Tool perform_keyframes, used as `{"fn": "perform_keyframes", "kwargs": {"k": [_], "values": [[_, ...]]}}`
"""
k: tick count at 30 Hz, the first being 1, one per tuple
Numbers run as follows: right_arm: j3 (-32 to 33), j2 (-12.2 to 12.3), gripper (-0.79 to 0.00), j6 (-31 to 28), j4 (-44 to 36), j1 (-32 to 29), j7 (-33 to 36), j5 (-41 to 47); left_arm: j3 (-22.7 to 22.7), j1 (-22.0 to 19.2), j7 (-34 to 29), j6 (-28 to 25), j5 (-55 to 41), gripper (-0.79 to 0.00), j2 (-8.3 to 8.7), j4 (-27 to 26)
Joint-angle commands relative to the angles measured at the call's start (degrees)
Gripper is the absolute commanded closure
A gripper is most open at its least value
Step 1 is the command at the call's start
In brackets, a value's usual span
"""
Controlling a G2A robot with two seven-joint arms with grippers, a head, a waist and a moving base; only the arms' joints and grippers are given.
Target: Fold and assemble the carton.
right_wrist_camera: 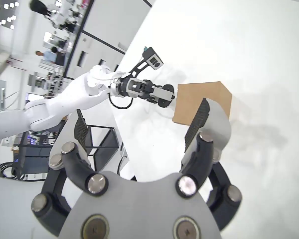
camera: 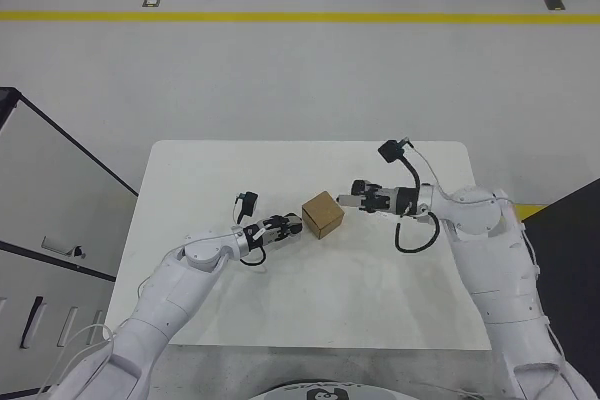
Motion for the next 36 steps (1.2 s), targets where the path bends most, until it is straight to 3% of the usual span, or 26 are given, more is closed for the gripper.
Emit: {"fn": "perform_keyframes", "kwargs": {"k": [1, 8, 9, 16, 17, 22, 27, 36], "values": [[2.9, 0.5, -0.785, -2.7, -0.6, -3.1, 0.9, 5.9, 0.0, 0.0, 0.0, 0.0, 0.0, 0.000, 0.00, 0.0], [8.1, 1.7, -0.785, -8.1, 0.6, -8.2, 3.9, 21.0, 0.0, 0.0, 0.0, 0.0, 0.0, 0.000, 0.00, 0.0], [8.1, 1.7, -0.785, -8.1, 0.6, -8.2, 3.9, 21.0, 0.0, 0.0, 0.0, 0.0, 0.0, -0.382, 0.00, 0.0], [8.1, 1.7, -0.785, -8.1, 0.6, -8.2, 3.9, 21.0, 0.0, 0.0, 0.0, 0.0, 0.0, -0.382, 0.00, 0.0], [8.1, 1.7, -0.785, -8.1, 0.6, -8.2, 3.9, 21.0, 0.0, 0.1, 0.4, -0.4, 0.7, -0.785, 0.06, -0.3], [8.1, 1.7, -0.785, -8.1, 0.6, -8.2, 3.9, 21.0, -1.3, 2.7, 4.2, -8.4, 8.2, -0.785, 0.96, -3.0], [8.1, 1.7, -0.785, -8.1, 0.6, -8.2, 3.9, 21.0, -2.7, 6.2, 12.9, -22.5, 21.7, -0.785, 1.94, -6.3], [8.1, 1.7, -0.785, -8.1, 0.6, -8.2, 3.9, 21.0, -2.8, 6.4, 13.7, -23.0, 23.0, -0.785, 2.00, -6.5]]}}
